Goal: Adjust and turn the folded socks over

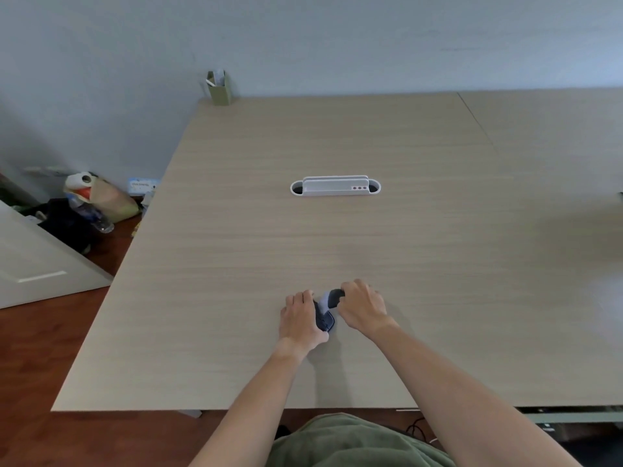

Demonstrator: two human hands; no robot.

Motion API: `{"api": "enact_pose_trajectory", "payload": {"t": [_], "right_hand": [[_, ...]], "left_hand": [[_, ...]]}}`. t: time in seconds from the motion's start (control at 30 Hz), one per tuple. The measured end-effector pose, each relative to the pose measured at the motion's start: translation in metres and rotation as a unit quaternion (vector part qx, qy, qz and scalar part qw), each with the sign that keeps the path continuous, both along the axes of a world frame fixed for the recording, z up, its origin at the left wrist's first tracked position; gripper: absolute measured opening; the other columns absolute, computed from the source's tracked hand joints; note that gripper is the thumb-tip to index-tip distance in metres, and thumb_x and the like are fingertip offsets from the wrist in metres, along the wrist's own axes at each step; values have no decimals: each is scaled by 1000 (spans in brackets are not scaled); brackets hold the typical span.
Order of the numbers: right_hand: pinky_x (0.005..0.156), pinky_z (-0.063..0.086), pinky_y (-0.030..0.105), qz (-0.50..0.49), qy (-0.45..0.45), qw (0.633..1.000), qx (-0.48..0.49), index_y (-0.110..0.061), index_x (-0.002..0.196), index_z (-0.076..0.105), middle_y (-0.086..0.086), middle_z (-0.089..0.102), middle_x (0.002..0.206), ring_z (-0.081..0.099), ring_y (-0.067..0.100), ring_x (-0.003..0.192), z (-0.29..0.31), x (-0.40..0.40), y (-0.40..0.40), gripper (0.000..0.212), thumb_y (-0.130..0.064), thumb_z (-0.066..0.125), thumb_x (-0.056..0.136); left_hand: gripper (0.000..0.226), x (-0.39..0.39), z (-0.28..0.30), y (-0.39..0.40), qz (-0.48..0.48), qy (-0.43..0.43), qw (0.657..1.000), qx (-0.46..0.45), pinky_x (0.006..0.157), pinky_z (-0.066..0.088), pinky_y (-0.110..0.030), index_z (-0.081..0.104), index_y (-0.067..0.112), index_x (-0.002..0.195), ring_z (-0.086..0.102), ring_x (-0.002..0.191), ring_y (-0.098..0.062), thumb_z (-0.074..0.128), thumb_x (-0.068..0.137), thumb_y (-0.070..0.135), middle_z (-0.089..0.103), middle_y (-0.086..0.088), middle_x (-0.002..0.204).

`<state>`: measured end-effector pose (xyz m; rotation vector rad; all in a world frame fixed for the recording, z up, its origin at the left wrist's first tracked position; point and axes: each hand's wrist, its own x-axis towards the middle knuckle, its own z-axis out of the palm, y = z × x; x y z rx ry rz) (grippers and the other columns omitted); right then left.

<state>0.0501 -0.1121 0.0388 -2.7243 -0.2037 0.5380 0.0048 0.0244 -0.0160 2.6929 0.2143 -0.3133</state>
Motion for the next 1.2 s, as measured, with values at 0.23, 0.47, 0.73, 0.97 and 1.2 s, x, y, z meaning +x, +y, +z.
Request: {"api": "enact_pose_trajectory", "payload": {"t": [0.23,0.47,0.73,0.97,1.2], "right_hand": [[75,41,36,33,39,999,3,-12,87,60,12,60,103,59,36,95,-5,-4,4,17,-9,44,82],[72,42,35,40,26,997,53,-8,88,60,11,57,100,57,36,93,-6,-2,4,17,-14,44,86],[80,40,38,24,-16,1000,10,-9,101,60,10,56,107,57,34,98,-8,-5,-5,21,-13,44,88],[85,43,39,40,-24,998,-33,-9,101,59,12,58,110,59,35,99,-11,-5,-13,18,-12,45,90],[72,43,36,71,39,996,29,-13,76,59,9,59,90,58,38,89,-8,0,-12,12,-11,47,78]], "left_hand": [[93,7,8,3,-57,43,997,-3,97,41,-32,31,16,138,43,121,-27,77,58,17,51,0,129],[101,7,14,8,-103,52,993,-3,103,41,-36,21,15,147,39,128,-27,75,61,10,46,1,138],[111,5,23,10,-85,77,992,-53,106,40,-34,10,13,152,32,136,-26,75,63,1,40,-7,143],[104,9,28,7,-119,90,988,-45,103,40,-35,7,18,154,41,132,-32,67,73,-4,39,-9,146],[106,14,26,8,-137,111,983,-44,99,45,-38,0,20,155,45,129,-34,65,76,-7,36,-11,147]]}}
